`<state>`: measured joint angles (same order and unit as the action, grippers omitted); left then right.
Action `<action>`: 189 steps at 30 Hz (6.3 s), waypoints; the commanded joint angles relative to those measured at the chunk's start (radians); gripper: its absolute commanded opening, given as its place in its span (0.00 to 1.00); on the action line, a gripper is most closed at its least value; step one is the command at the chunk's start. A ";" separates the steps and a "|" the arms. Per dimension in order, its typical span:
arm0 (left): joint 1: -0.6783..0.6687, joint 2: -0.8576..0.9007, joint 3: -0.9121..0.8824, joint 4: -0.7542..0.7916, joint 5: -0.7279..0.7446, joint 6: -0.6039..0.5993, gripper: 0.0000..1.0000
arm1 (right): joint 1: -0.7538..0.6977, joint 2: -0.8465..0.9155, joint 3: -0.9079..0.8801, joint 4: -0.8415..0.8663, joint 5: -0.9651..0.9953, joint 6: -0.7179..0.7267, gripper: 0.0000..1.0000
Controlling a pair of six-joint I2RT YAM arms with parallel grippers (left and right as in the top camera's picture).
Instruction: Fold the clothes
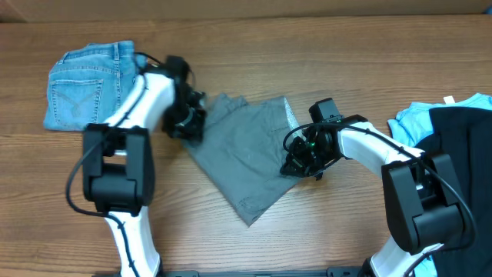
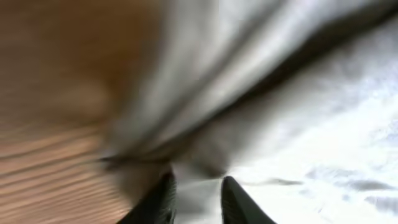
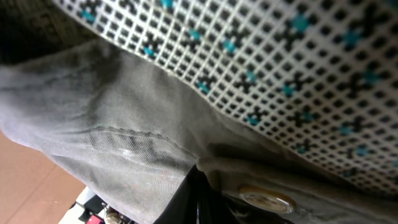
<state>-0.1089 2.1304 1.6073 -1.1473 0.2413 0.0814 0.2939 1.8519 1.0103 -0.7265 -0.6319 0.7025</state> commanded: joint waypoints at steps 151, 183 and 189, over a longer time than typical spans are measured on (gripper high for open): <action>0.671 -0.109 0.283 0.472 0.433 -0.259 0.04 | -0.098 -0.294 0.293 -0.303 0.135 -0.175 0.09; 0.762 0.000 0.426 0.138 -0.084 -0.103 0.53 | -0.098 -0.294 0.293 -0.320 0.135 -0.176 0.09; 0.798 -0.001 0.469 0.087 -0.026 -0.107 1.00 | -0.098 -0.294 0.293 -0.320 0.134 -0.176 0.09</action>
<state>0.6697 2.1323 2.0205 -1.0492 0.1951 -0.0376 0.1963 1.5604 1.2922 -1.0473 -0.5049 0.5308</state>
